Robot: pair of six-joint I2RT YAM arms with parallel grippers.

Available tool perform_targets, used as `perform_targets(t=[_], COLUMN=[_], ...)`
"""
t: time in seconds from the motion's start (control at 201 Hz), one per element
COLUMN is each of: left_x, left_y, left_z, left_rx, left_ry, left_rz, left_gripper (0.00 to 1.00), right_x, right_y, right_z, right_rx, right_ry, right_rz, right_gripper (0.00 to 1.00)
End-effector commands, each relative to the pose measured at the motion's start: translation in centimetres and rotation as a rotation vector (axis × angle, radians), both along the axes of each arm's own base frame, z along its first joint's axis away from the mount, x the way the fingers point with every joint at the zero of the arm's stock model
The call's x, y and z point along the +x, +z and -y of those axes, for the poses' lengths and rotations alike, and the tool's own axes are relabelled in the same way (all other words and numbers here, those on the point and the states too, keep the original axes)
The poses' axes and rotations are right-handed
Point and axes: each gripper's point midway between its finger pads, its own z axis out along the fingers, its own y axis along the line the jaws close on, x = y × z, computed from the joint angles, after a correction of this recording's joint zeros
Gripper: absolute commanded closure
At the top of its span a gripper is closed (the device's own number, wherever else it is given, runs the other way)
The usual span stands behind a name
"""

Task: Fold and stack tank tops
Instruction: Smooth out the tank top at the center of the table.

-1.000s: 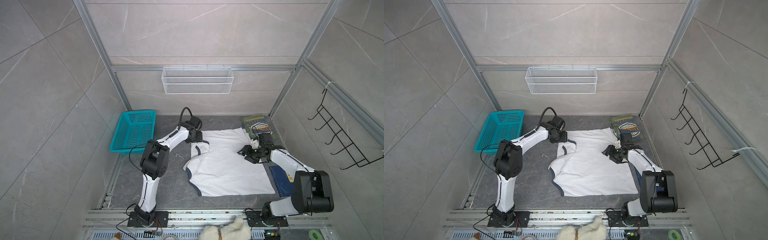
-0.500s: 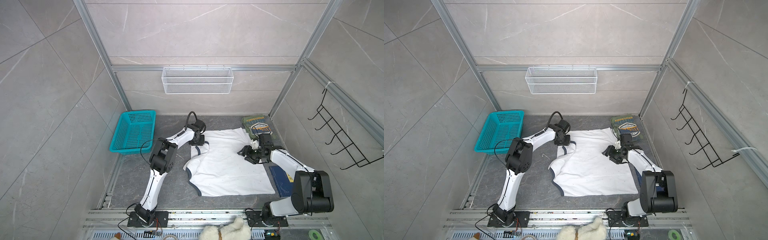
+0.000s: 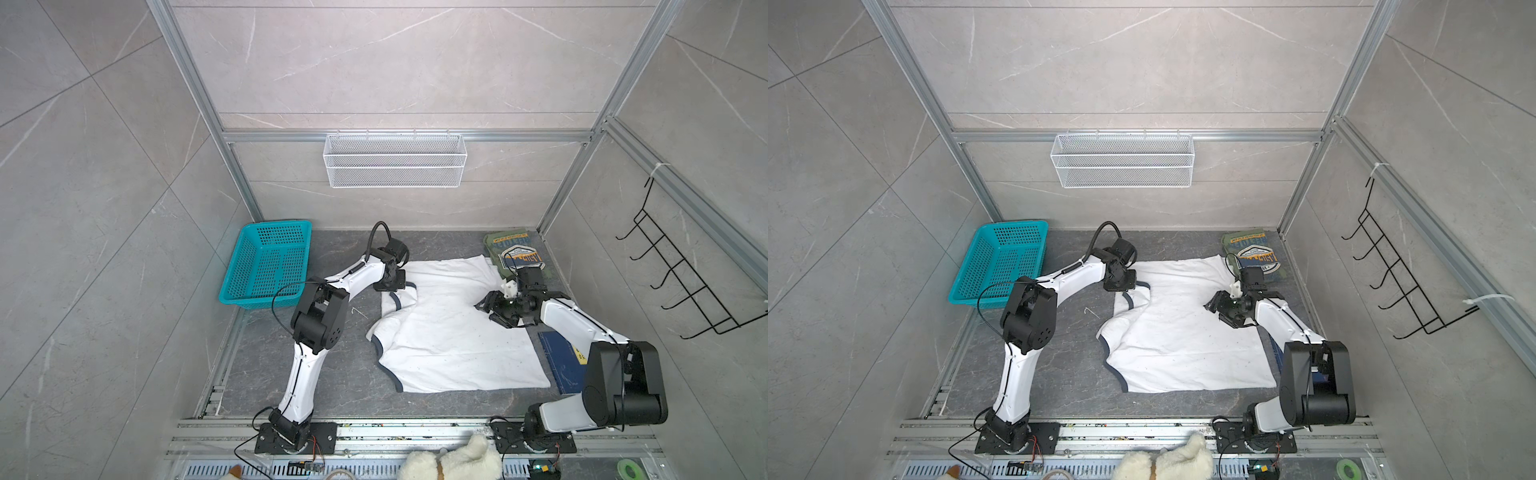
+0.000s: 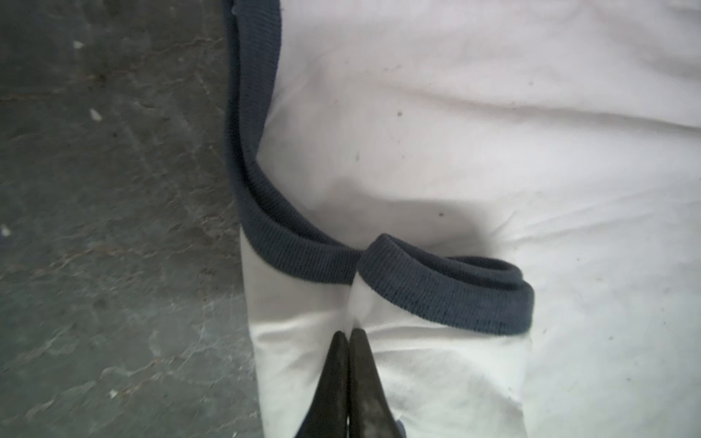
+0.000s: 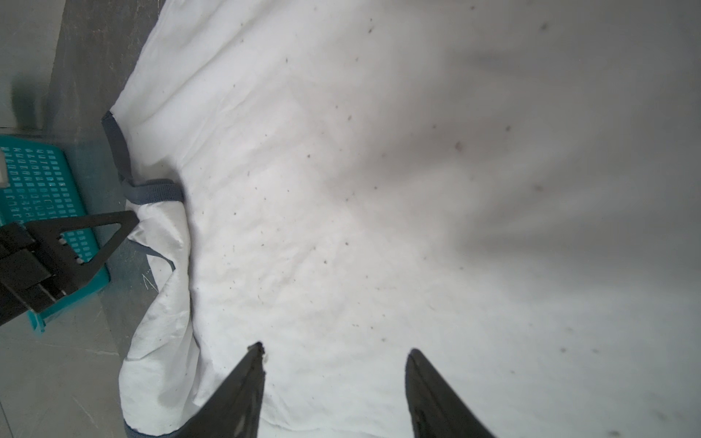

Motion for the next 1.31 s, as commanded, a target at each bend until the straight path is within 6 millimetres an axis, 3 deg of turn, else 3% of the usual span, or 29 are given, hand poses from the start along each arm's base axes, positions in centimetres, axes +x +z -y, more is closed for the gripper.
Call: perform_targets(t=[0.0, 0.129, 0.264, 0.333, 0.453, 0.493, 0.567, 0.637, 0.692, 0.762, 0.921, 1.13, 1.304], left_x=[0.5, 0.2, 0.5, 0.7, 1.3, 1.2, 0.7, -0.1, -1.1, -2.8, -9.0, -18.1, -20.3], left_y=[5.7, 8.5, 9.5, 9.2, 7.3, 6.3, 4.9, 4.1, 3.9, 4.4, 6.4, 4.9, 2.2], left_z=[-1.6, -4.7, -10.4, -13.3, -16.4, -16.9, -17.8, -17.8, -18.0, -18.1, -17.8, -19.8, -19.1], left_rx=[-0.02, 0.009, 0.088, 0.134, 0.15, 0.16, 0.201, 0.194, 0.185, 0.156, 0.018, -0.138, -0.216], left_ry=[0.036, 0.081, 0.186, 0.238, 0.307, 0.323, 0.36, 0.381, 0.411, 0.438, 0.502, 0.61, 0.622], left_rz=[0.114, 0.166, 0.193, 0.193, 0.149, 0.112, 0.05, 0.009, -0.01, -0.016, 0.038, 0.048, -0.011], left_gripper=[1.0, 1.0, 1.0, 1.0, 0.98, 0.92, 0.54, 0.37, 0.3, 0.28, 0.29, 0.35, 0.43], right_x=[-0.4, -0.4, -0.4, -0.4, -0.4, -0.5, -0.5, -0.6, -0.7, -0.7, -0.8, -0.7, -0.6], right_y=[-0.2, -0.2, -0.2, -0.2, -0.1, -0.1, -0.1, -0.2, -0.2, -0.1, 0.0, 0.7, 1.2], right_z=[-0.2, -0.2, -0.2, -0.3, -0.3, -0.3, -0.4, -0.4, -0.4, -0.4, -0.5, -0.8, -1.0], right_rx=[-0.003, -0.004, -0.002, -0.001, 0.003, 0.005, 0.004, 0.005, 0.004, 0.004, 0.014, 0.033, 0.048], right_ry=[0.023, 0.023, 0.024, 0.025, 0.026, 0.028, 0.029, 0.032, 0.032, 0.033, 0.036, 0.039, 0.041], right_rz=[-0.003, -0.004, -0.002, -0.003, -0.002, -0.003, -0.004, -0.005, -0.005, -0.001, 0.002, 0.019, 0.027], right_gripper=[0.39, 0.39, 0.39, 0.39, 0.39, 0.39, 0.39, 0.39, 0.39, 0.39, 0.39, 0.39, 0.39])
